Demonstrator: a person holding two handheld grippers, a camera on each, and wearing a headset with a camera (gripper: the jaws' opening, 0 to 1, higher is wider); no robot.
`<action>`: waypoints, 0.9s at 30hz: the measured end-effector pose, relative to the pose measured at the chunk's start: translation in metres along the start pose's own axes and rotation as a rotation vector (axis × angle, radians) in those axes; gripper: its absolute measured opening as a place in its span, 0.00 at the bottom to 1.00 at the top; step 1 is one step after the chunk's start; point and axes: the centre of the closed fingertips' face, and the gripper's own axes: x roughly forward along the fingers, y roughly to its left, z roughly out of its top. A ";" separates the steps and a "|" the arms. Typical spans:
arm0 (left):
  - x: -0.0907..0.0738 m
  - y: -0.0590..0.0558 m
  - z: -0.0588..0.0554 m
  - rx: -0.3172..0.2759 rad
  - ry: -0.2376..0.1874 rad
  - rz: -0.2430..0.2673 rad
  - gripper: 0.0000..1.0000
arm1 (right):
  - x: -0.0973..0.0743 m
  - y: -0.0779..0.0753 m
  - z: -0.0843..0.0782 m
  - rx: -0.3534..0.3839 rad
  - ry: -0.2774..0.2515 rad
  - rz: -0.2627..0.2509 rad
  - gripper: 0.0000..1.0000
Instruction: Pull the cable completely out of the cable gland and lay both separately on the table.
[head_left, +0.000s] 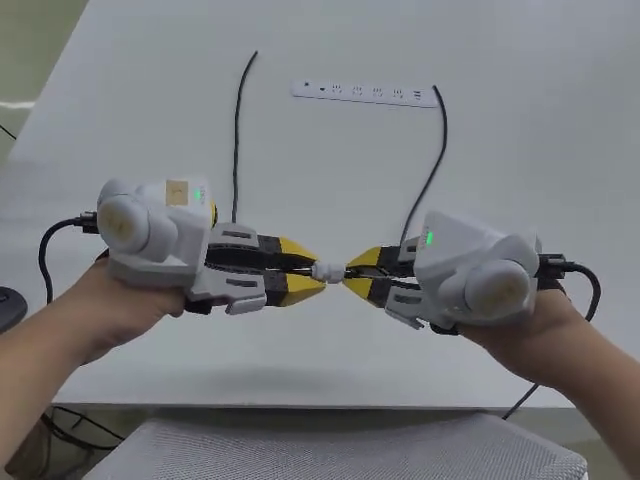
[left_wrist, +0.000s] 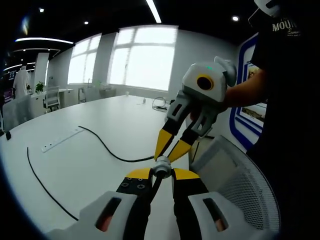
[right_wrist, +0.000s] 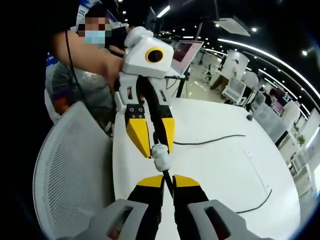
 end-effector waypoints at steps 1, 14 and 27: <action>0.000 0.000 0.000 0.001 0.001 0.001 0.16 | 0.000 0.000 0.000 0.000 -0.002 -0.003 0.01; 0.003 -0.002 0.001 0.007 -0.016 0.025 0.16 | -0.005 -0.003 -0.004 0.080 -0.021 -0.037 0.00; -0.003 0.002 0.001 -0.011 -0.022 0.054 0.16 | -0.012 -0.019 -0.031 0.272 -0.002 -0.094 0.00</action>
